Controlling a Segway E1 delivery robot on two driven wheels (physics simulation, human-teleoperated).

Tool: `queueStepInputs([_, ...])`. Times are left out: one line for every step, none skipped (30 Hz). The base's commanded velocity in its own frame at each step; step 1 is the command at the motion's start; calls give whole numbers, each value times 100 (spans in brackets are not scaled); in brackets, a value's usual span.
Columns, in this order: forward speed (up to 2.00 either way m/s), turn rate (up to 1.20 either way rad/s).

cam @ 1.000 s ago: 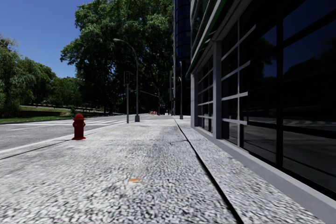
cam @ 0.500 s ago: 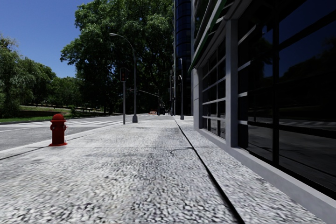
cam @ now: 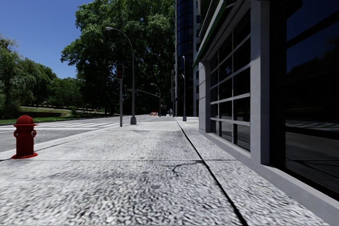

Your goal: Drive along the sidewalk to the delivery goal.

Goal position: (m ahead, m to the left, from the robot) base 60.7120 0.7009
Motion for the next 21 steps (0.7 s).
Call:
queueStepInputs([200,0])
queueStepInputs([200,0])
queueStepInputs([200,0])
queueStepInputs([200,0])
queueStepInputs([200,0])
queueStepInputs([200,0])
queueStepInputs([200,0])
queueStepInputs([200,0])
queueStepInputs([200,0])
queueStepInputs([200,0])
queueStepInputs([200,0])
queueStepInputs([200,0])
queueStepInputs([200,0])
queueStepInputs([200,0])
queueStepInputs([200,0])
queueStepInputs([200,0])
queueStepInputs([200,0])
queueStepInputs([200,0])
queueStepInputs([200,0])
queueStepInputs([200,0])
queueStepInputs([200,0])
